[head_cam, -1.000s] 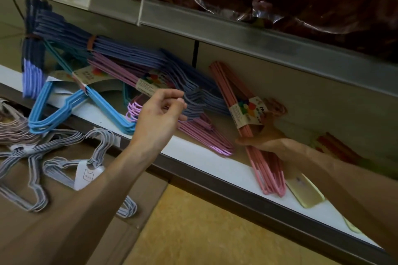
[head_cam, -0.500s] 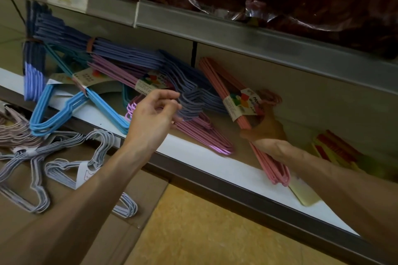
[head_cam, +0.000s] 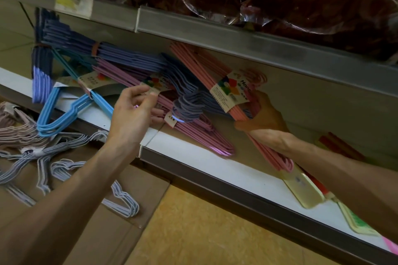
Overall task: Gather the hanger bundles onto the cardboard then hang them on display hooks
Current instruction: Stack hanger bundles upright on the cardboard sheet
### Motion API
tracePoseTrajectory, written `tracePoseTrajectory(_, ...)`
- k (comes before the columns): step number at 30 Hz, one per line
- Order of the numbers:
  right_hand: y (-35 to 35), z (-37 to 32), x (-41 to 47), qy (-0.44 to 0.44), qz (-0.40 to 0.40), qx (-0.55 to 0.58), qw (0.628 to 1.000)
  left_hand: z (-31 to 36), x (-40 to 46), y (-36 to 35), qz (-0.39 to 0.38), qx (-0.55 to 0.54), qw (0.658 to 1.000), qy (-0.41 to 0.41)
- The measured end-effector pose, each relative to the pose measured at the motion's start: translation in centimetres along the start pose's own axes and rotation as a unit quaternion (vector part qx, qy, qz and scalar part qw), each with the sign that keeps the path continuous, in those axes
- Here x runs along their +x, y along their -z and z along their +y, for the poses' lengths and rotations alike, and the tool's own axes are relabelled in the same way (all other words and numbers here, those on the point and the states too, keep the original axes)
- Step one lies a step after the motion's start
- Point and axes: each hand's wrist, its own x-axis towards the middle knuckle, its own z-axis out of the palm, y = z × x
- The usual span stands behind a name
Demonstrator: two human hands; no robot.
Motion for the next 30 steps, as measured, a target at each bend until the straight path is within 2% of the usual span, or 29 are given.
tracePoseTrajectory(4,0.2,-0.6,-0.5,0.037,-0.044,-0.025,0.998,-0.4,0.3,1.4,0.04,-0.036,0.998,0.043)
tracePoseTrajectory(8,-0.1,-2.0,-1.0,0.038,-0.174,-0.065,0.982,-0.6,0.3,2.5,0.037,-0.043,0.996,0.069)
tracePoseTrajectory(13,-1.8,-5.1,-2.0,0.15,-0.158,-0.114,0.969,0.0,0.2,4.5,0.026,-0.153,0.976,0.149)
tracePoseTrajectory(16,-3.1,-7.2,-2.6,0.207,-0.165,-0.119,0.957,0.7,0.0,6.2,0.045,-0.226,0.96,0.161)
tracePoseTrajectory(19,-4.9,-9.0,-3.2,0.241,-0.179,-0.126,0.946,1.6,-0.2,8.2,0.103,-0.297,0.939,0.142)
tracePoseTrajectory(23,-7.2,-11.6,-4.1,0.274,-0.2,-0.101,0.935,2.3,-0.7,11.2,0.121,-0.392,0.909,0.081)
tracePoseTrajectory(30,-11.2,-15.9,-6.1,0.316,-0.257,-0.072,0.91,4.2,-1.9,15.6,0.257,-0.442,0.859,0.013)
